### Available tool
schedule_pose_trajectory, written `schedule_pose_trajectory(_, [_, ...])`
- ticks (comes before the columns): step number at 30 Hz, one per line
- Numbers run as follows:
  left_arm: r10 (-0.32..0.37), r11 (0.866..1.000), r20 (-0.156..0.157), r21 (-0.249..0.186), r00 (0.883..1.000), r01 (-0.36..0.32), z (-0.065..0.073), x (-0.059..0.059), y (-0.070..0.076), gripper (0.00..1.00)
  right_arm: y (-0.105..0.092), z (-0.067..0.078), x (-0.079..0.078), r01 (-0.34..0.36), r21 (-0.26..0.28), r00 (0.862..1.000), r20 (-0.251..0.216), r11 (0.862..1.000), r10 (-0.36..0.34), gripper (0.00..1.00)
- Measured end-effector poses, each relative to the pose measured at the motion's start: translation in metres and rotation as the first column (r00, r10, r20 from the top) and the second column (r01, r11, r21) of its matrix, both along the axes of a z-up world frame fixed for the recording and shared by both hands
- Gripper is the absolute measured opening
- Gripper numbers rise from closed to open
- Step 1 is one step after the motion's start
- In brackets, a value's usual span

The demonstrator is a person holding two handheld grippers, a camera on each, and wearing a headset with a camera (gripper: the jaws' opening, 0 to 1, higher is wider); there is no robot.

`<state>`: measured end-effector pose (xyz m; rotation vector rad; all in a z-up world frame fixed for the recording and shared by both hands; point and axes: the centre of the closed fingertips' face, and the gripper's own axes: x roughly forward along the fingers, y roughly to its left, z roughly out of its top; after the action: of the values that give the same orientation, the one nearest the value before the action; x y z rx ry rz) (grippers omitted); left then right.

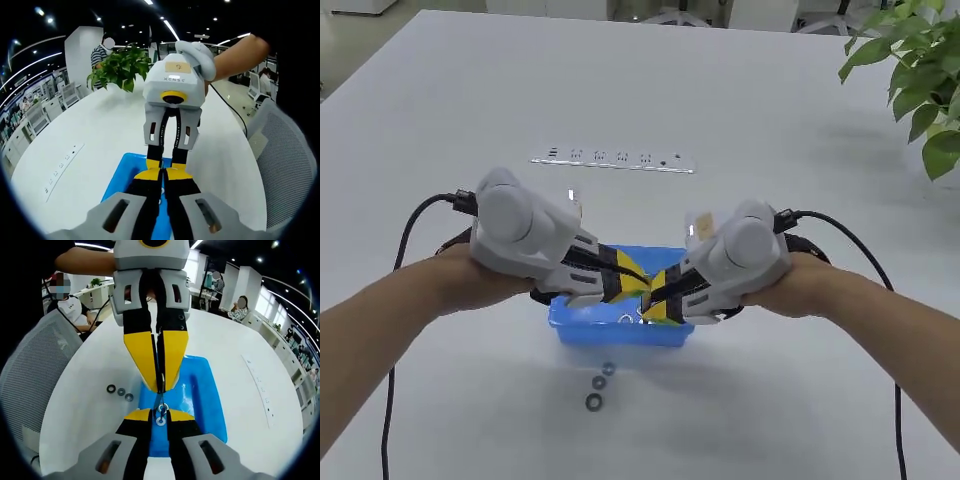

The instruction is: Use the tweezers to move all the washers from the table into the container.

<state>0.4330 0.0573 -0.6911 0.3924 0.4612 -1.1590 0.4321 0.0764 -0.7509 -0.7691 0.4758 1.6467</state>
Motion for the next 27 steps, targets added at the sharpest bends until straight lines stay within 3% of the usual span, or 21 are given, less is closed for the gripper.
schedule_pose_trajectory(14, [0.007,1.0,0.022,-0.003,1.0,-0.007,0.012,0.002,0.004,0.05,-0.006,0.015,0.003,0.069,0.029,0.997,-0.023,0.997,-0.068,0.24])
schedule_pose_trajectory(27, [0.004,1.0,0.023,0.006,1.0,-0.004,0.019,-0.003,0.006,0.05,-0.019,0.027,0.0,0.14,0.059,0.989,-0.055,0.988,-0.137,0.41])
